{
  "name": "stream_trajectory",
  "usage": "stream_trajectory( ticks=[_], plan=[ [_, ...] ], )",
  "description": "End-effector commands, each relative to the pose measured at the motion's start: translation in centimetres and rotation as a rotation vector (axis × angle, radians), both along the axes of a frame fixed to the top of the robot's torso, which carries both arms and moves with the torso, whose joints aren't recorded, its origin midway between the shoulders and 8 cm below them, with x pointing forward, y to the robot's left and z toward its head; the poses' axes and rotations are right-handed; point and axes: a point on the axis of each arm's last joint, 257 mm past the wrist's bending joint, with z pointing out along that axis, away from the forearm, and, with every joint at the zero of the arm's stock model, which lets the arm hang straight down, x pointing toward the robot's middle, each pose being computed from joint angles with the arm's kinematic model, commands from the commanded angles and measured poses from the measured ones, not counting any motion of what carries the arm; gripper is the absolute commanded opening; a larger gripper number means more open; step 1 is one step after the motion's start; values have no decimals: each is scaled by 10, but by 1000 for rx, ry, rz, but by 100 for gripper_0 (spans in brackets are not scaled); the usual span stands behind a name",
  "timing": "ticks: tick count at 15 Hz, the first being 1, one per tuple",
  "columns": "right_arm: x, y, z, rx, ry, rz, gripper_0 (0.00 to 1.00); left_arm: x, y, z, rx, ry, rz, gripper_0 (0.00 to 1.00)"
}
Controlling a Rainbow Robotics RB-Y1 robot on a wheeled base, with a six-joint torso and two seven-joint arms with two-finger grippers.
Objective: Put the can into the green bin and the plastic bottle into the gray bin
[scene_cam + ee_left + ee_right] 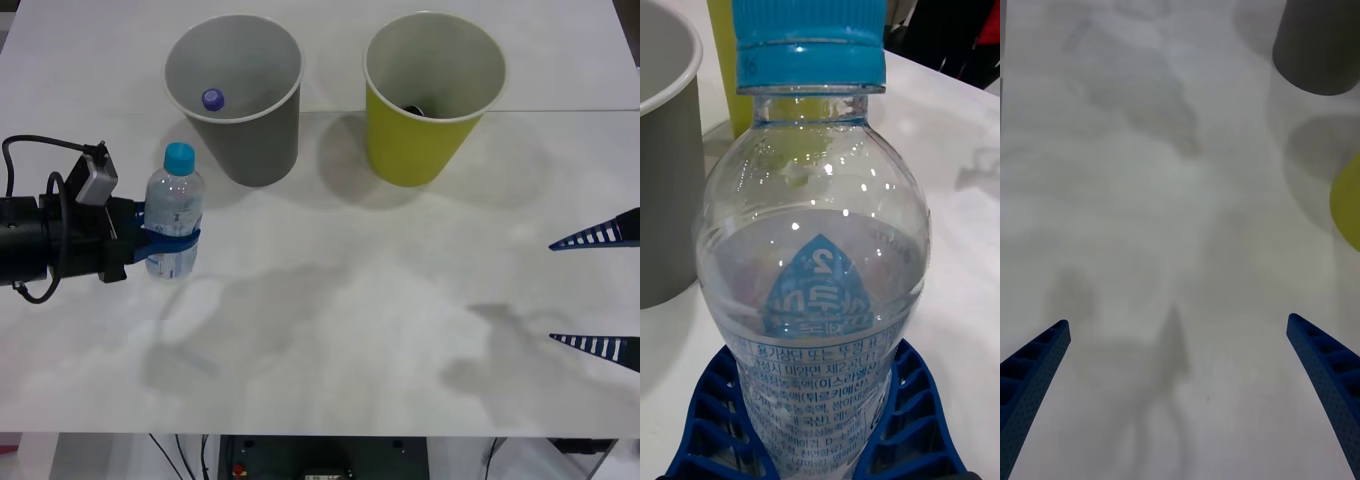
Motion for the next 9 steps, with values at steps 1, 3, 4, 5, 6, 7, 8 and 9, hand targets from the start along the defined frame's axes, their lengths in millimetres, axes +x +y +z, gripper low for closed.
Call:
stream_trajectory(
  ticks=[1, 3, 4, 5, 6, 7, 8, 9],
  plan=[
    [0, 0, 0, 0, 0, 0, 100, -5, 12, 25, 18, 63, 21, 0],
    [0, 0, 0, 0, 0, 0, 100, -5, 13, 42, 10, 108, 40, 0],
    [0, 0, 0, 0, 0, 0, 100, -2, 16, 49, 24, 130, 54, 0],
    [0, 0, 0, 0, 0, 0, 100, 1, 19, 56, 56, 139, 62, 0],
    [0, 0, 0, 0, 0, 0, 100, 3, 20, 64, 79, 152, 70, 0],
    [0, 0, 0, 0, 0, 0, 100, 5, 22, 77, 93, 179, 89, 0],
    [0, 0, 0, 0, 0, 0, 100, 6, 21, 86, 93, 199, 101, 0],
    [0, 0, 0, 0, 0, 0, 100, 8, 20, 93, 100, 213, 116, 0]
  ],
)
